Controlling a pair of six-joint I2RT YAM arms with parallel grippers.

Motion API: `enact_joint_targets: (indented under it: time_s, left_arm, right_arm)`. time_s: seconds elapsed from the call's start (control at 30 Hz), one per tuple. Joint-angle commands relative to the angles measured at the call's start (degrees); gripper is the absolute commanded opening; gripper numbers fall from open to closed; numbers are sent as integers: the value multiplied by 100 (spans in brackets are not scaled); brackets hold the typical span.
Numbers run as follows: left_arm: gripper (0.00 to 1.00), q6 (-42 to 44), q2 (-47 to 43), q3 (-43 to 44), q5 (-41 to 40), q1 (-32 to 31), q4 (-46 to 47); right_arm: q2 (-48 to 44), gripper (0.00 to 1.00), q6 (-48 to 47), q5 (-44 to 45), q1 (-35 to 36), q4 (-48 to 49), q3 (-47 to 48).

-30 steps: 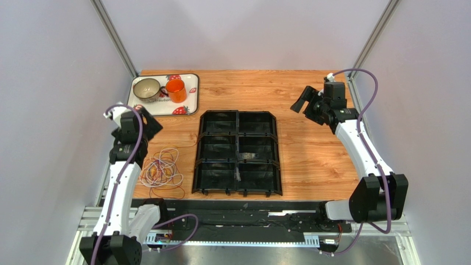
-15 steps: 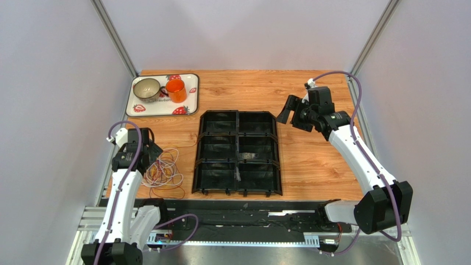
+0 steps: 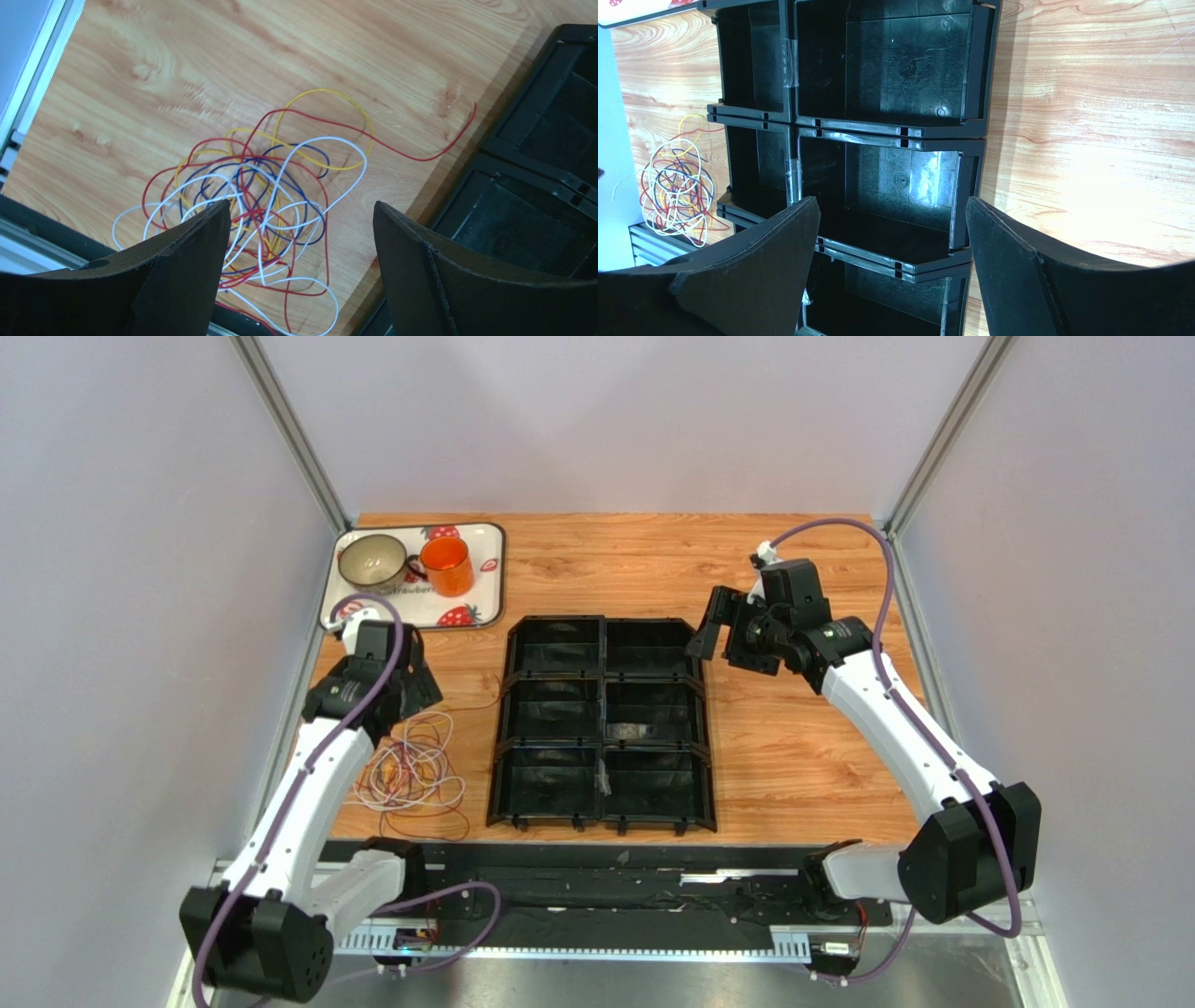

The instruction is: Untangle the cables

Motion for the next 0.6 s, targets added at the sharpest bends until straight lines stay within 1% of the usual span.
enact_joint_targets:
  time_s: [0.0,0.03,0.1,0.23,0.4,0.5,0.57]
  left_arm:
    - [81,424,640,394,-301,-102,31]
    - [81,416,868,395,-301,-102,31]
    - [81,328,1027,386,-353,-102,31]
    - [72,310,1291,281,-301,-102,346]
    - [67,12,1686,176,-380,-102,365]
    - [67,-120,1766,35,-345,-102,418]
    - [69,-252,1801,-70,-327,-102,426]
  right_arm:
    - [36,80,-120,27,66,-1,104]
    - [45,80,-129,35,66,-19,104]
    - [37,80,-147,44,92,-63,104]
    - [-25,80,-182,97,110,-72,43]
    - [-8,80,-191,123,171,-107,25]
    - [-16,80,-200,193,224,-142,25]
    - [-25,80,-217,220,242,-142,16]
